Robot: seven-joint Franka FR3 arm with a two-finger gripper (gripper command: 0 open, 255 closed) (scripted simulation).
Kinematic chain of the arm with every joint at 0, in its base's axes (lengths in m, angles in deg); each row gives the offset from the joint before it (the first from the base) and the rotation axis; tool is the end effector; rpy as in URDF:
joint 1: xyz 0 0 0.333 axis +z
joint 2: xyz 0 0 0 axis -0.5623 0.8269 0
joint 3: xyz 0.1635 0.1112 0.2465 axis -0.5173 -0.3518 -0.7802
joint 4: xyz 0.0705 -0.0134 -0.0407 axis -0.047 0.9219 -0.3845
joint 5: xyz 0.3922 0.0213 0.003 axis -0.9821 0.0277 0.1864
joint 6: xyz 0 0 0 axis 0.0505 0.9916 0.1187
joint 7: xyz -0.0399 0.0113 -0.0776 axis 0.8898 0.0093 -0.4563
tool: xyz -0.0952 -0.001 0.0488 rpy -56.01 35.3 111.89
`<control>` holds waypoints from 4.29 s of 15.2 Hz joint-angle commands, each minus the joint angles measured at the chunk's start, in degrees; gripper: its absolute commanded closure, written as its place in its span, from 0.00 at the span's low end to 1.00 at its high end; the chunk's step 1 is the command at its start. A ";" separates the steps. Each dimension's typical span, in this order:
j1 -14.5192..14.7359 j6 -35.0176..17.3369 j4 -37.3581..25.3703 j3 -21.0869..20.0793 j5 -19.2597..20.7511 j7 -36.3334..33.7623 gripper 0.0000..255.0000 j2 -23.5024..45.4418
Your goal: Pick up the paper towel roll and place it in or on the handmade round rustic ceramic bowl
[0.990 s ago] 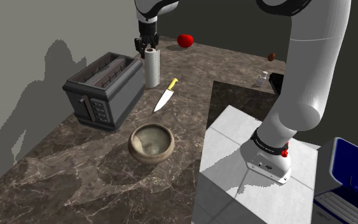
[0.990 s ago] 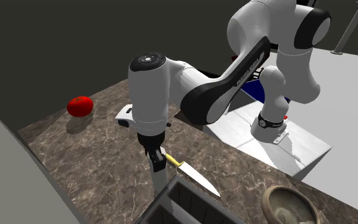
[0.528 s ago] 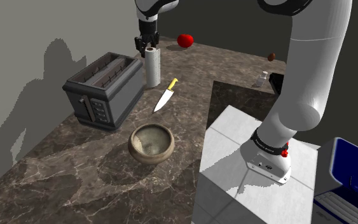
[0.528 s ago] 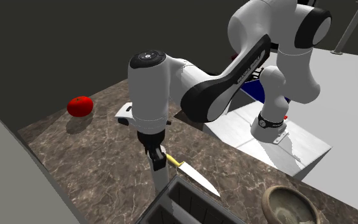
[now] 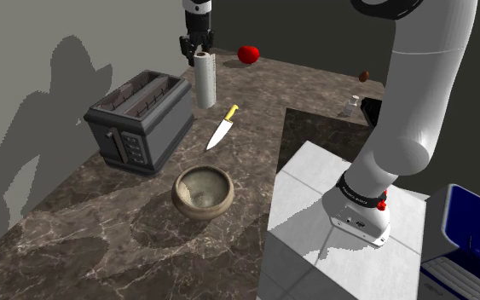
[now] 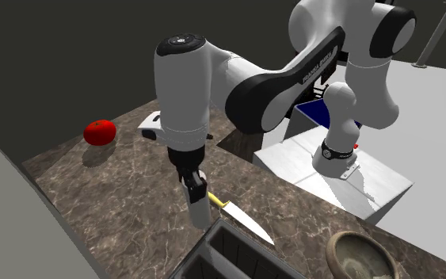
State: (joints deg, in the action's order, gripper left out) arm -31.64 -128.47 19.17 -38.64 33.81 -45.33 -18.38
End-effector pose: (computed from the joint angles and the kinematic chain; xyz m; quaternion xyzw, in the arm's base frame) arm 0.6702 0.0330 0.4526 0.9992 0.0094 0.0286 0.0276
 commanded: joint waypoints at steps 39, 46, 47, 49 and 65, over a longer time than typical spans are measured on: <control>9.35 17.25 5.85 -6.78 0.00 -15.09 1.00 -22.09; 13.18 19.55 9.73 -11.18 -1.07 -23.07 1.00 -27.81; 13.71 19.95 9.99 -11.88 -1.26 -24.26 1.00 -28.41; 14.80 20.79 10.30 -13.30 -1.65 -26.69 1.00 -29.45; 19.76 19.37 15.39 -20.11 -3.69 -38.15 1.00 -32.75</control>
State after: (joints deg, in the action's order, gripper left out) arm -11.89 -108.35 33.55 -58.80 30.22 -83.53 -50.82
